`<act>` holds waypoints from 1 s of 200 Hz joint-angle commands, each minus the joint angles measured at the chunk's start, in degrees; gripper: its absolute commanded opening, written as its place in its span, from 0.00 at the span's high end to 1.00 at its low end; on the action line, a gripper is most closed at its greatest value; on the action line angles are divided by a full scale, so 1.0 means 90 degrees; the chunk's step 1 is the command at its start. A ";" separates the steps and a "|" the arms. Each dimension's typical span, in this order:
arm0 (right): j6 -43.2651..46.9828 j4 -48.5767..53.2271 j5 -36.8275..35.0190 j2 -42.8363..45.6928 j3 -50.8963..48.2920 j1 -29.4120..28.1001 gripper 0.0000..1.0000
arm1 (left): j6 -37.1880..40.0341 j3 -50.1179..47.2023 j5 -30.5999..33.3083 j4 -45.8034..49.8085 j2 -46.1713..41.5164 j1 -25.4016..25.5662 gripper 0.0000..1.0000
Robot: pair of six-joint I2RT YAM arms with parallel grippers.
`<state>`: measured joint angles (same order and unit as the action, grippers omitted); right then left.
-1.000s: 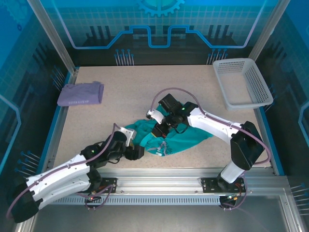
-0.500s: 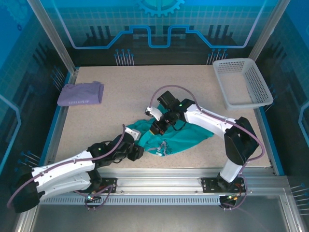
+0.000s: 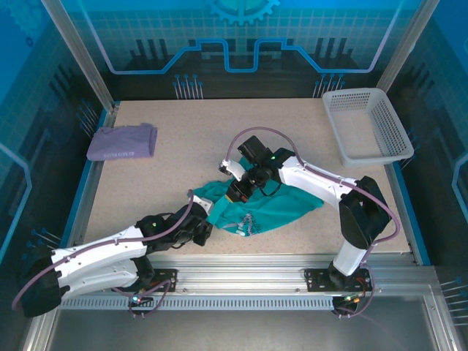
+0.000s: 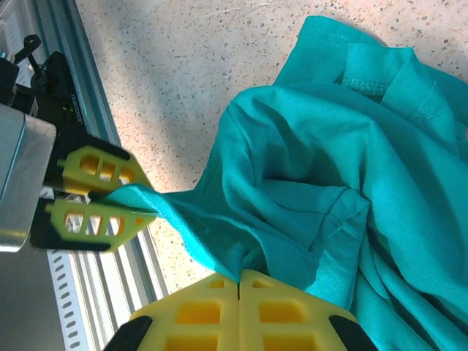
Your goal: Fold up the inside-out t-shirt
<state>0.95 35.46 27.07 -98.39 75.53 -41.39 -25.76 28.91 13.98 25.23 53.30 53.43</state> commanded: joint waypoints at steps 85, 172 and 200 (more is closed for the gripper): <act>-0.1560 -0.0870 -0.1827 0.1194 -0.1275 0.1200 0.48 | -0.0683 0.0058 0.0824 0.0579 -0.1715 -0.0863 1.00; -0.1953 -0.1917 -0.0596 -0.0602 -0.0653 0.1312 0.94 | -0.0639 0.0313 0.0741 0.0371 -0.1726 -0.1303 1.00; -0.1829 -0.2226 -0.0883 0.0873 -0.1082 0.1731 1.00 | -0.0274 0.0809 0.0691 0.0051 -0.1706 -0.1719 1.00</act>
<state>-15.94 19.92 19.31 -102.83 67.20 -29.15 -31.11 30.74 20.62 29.52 37.98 40.82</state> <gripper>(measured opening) 0.065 0.059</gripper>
